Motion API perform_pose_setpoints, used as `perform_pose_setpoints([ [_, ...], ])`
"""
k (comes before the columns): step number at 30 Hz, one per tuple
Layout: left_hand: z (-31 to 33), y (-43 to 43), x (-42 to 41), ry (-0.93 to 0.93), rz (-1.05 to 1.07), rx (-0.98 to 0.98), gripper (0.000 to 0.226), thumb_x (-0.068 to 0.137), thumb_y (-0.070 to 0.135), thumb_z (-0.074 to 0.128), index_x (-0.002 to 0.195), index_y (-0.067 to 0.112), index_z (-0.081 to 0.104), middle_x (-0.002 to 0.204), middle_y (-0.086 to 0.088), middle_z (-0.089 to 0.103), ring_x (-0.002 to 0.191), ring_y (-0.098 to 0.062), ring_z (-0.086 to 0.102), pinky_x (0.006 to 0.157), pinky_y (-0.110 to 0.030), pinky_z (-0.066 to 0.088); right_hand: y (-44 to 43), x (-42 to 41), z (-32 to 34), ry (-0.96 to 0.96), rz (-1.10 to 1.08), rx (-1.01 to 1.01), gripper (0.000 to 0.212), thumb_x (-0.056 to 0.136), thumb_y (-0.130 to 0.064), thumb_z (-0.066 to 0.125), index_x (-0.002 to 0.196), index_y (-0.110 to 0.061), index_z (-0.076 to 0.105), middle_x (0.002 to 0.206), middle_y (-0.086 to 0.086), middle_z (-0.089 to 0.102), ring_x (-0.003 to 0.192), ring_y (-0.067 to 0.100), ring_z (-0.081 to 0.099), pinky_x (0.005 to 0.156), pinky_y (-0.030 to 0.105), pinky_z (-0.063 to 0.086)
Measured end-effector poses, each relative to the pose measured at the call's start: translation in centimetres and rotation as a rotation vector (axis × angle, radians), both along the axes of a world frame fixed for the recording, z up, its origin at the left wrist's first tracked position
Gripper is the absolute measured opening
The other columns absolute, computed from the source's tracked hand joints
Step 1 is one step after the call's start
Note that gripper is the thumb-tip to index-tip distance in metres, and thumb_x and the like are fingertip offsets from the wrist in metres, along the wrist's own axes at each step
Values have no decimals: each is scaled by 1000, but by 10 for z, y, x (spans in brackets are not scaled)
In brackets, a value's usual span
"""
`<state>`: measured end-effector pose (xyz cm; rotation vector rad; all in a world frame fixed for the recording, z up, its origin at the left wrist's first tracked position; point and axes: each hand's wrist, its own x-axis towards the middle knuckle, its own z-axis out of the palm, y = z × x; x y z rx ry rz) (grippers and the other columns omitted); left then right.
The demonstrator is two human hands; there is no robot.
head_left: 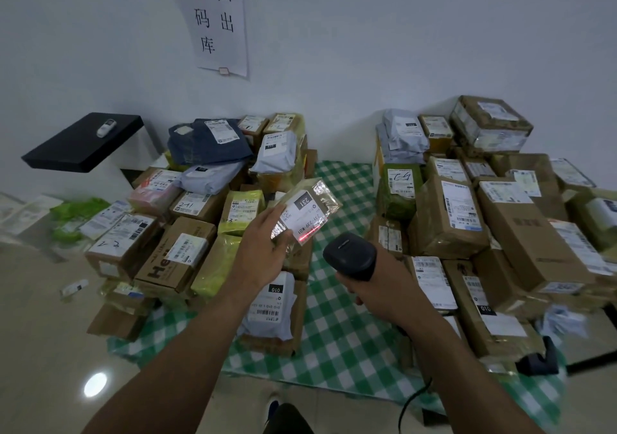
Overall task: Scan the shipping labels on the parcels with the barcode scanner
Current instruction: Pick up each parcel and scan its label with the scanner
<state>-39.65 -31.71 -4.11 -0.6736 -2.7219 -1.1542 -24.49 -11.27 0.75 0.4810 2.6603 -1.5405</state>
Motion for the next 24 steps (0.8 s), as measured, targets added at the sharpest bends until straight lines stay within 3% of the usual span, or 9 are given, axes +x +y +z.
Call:
perform_pose_setpoints([
  [6, 3, -3, 2, -7, 15, 29, 56, 103, 23, 61, 156, 24, 42, 153, -2, 47, 138, -20, 46, 110, -41, 49, 1, -5, -1, 5, 30, 52, 43, 88, -41, 79, 120, -38, 50, 94, -10, 68, 82, 9, 69, 75, 32, 58],
  [11, 3, -6, 6, -57, 27, 95, 53, 104, 24, 60, 154, 30, 44, 147, 4, 51, 132, -12, 49, 106, -33, 48, 3, -10, 0, 42, 20, 116, 40, 88, -38, 80, 115, -40, 49, 90, -13, 65, 79, 2, 64, 67, 21, 47],
  [14, -1, -3, 16, -343, 103, 344, 46, 105, 36, 57, 149, 42, 47, 136, 13, 61, 121, -6, 60, 98, -32, 54, 3, -24, 4, 68, -11, 103, 27, 91, -37, 78, 100, -39, 53, 83, -11, 66, 71, 3, 63, 59, 15, 45],
  [17, -10, 3, 27, -575, 170, 560, 43, 101, 52, 57, 142, 60, 46, 137, 17, 63, 122, -12, 63, 102, -46, 54, 0, -42, 0, 110, -63, 39, 29, 90, -38, 79, 111, -33, 59, 89, -13, 66, 77, 9, 64, 63, 17, 43],
  [19, -9, 13, 34, -664, 174, 749, 41, 106, 37, 55, 141, 58, 48, 142, 13, 60, 127, -14, 61, 105, -47, 53, -2, -53, -5, 125, -107, -7, 43, 88, -39, 80, 124, -28, 60, 106, -8, 67, 96, 14, 65, 79, 26, 46],
  [21, -7, 22, 36, -761, 149, 924, 40, 109, 25, 51, 140, 50, 51, 139, 11, 63, 120, -11, 66, 97, -41, 59, -6, -63, -10, 110, -119, -16, 50, 86, -39, 82, 128, -26, 59, 116, -6, 66, 107, 16, 64, 88, 31, 47],
  [24, -6, 30, 31, -821, 152, 1005, 39, 110, 22, 46, 144, 41, 52, 129, 11, 68, 107, -9, 72, 79, -30, 62, -15, -75, -13, 94, -77, -23, 55, 85, -37, 84, 132, -27, 57, 116, -10, 65, 104, 8, 63, 80, 13, 45],
])
